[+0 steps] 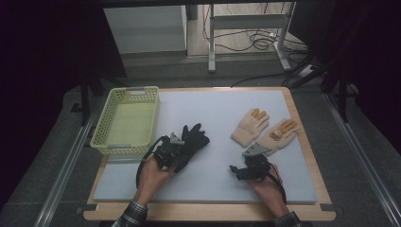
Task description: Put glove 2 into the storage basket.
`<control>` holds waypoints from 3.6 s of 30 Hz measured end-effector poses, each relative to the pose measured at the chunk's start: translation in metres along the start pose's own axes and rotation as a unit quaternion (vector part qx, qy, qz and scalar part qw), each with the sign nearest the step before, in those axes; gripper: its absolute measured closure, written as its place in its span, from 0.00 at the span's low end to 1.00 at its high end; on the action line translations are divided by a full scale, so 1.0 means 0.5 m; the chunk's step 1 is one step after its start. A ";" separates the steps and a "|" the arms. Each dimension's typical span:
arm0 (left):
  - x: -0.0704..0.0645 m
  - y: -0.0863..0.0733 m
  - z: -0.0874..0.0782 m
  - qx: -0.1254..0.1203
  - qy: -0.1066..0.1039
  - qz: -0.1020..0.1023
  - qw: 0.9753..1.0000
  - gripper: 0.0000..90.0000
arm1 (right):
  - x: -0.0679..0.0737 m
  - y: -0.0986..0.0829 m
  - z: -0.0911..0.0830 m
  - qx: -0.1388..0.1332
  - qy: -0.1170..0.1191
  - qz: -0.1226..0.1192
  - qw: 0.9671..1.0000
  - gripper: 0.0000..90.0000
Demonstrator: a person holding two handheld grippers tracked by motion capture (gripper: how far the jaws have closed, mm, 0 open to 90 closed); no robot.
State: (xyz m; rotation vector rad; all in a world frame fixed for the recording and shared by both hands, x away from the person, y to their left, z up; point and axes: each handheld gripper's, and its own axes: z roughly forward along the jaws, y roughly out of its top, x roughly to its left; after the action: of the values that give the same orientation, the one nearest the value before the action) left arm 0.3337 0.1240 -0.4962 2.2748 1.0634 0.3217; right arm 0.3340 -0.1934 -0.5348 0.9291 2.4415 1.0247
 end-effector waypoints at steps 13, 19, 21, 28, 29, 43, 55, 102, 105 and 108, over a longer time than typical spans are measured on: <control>0.044 0.062 -0.033 -0.023 0.026 -0.016 0.999 0.78 | 0.000 0.000 0.000 0.000 0.000 0.000 1.000 0.24; 0.076 0.083 -0.061 -0.039 0.052 -0.024 0.998 0.78 | 0.000 0.000 0.000 0.000 0.000 -0.001 1.000 0.24; 0.087 0.088 -0.075 -0.041 0.061 -0.024 0.997 0.78 | 0.000 0.000 0.000 0.000 0.000 -0.001 1.000 0.24; 0.137 0.096 -0.117 -0.056 0.087 -0.044 0.994 0.77 | 0.000 0.000 0.000 -0.001 0.000 -0.001 1.000 0.24; 0.145 0.096 -0.123 -0.058 0.090 -0.047 0.993 0.77 | 0.000 0.000 0.000 -0.001 0.000 -0.001 1.000 0.24; 0.271 0.040 -0.184 -0.057 0.156 -0.105 0.981 0.76 | 0.000 0.000 0.000 -0.002 0.000 -0.001 1.000 0.23; 0.380 -0.032 -0.187 -0.038 0.182 -0.158 0.970 0.75 | 0.000 0.000 0.001 -0.002 0.000 0.000 1.000 0.23; 0.476 -0.078 -0.105 0.103 0.139 -0.209 0.962 0.03 | 0.000 0.000 0.001 -0.002 0.000 0.000 1.000 0.23; 0.475 -0.081 -0.118 0.089 0.131 -0.211 0.964 0.02 | 0.000 0.000 0.001 -0.002 0.000 0.000 1.000 0.23; 0.471 -0.083 -0.133 0.072 0.136 -0.212 0.965 0.02 | 0.000 0.000 0.001 -0.002 0.000 0.000 1.000 0.23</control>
State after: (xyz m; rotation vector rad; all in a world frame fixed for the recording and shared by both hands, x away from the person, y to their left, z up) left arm 0.4315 0.3511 -0.4767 2.0912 1.7276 0.3935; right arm 0.3343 -0.1934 -0.5351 0.9275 2.4386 1.0303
